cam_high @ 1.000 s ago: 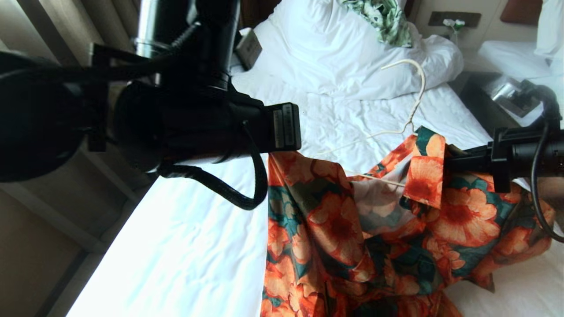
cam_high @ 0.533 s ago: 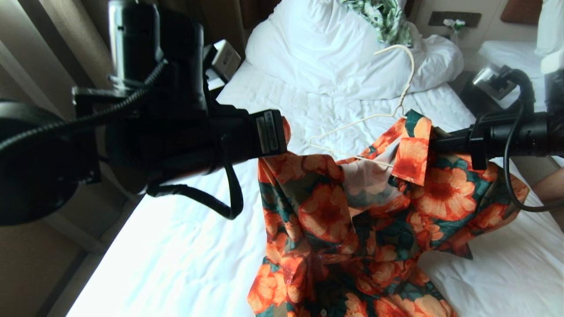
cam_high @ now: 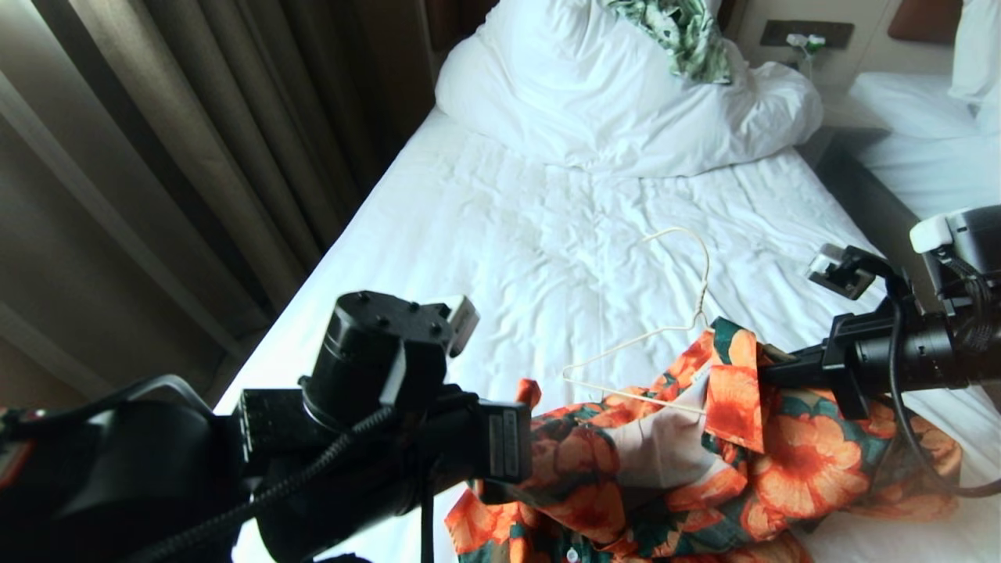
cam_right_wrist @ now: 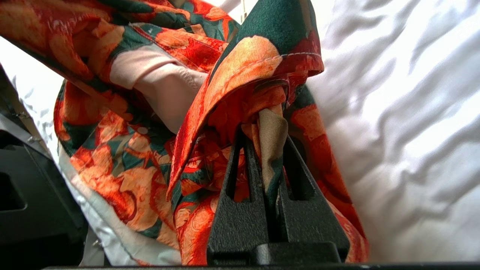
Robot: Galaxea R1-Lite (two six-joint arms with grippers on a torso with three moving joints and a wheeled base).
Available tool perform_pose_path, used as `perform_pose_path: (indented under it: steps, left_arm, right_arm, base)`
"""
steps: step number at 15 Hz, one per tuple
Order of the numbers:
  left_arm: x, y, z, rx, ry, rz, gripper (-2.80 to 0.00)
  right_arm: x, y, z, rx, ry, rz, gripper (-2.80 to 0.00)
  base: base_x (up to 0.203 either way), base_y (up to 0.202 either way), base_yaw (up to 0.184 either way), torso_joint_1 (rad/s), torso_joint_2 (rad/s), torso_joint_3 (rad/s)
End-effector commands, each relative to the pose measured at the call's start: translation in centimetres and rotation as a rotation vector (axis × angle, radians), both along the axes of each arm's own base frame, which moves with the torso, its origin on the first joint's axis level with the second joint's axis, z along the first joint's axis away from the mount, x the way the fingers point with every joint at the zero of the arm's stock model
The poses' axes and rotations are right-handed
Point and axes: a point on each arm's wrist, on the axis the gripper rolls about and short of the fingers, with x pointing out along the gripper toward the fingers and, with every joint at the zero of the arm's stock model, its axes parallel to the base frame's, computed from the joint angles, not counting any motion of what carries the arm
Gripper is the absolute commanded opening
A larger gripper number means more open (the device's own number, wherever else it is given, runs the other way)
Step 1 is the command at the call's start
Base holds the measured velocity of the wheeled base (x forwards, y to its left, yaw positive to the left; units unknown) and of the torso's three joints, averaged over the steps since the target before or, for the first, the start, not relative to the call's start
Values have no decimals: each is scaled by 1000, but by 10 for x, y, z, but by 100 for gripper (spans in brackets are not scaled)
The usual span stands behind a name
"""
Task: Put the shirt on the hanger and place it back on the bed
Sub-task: Hook the other side of the shirt onto the hanger
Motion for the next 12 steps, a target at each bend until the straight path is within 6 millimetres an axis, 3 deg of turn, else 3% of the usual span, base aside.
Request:
perform_pose_path:
  steps: [1, 8, 9, 12]
  left_arm:
    - [-9, -9, -19, 45, 50, -33, -280]
    - [-17, -35, -59, 129, 151, -70, -280]
    - [-17, -36, -60, 135, 153, -73, 0]
    - [-17, -38, -62, 146, 150, -73, 0]
  right_arm:
    - [-12, -1, -6, -6, 23, 2, -280]
    - [-28, -5, -27, -61, 54, 25, -280]
    - [-30, -5, -30, -68, 61, 31, -280]
    - [-36, -7, -44, -122, 96, 17, -280]
  base:
    - [0, 0, 0, 0, 0, 0]
    - [0, 0, 0, 0, 0, 0]
    - [0, 0, 0, 0, 0, 0]
    - [0, 0, 0, 0, 0, 0]
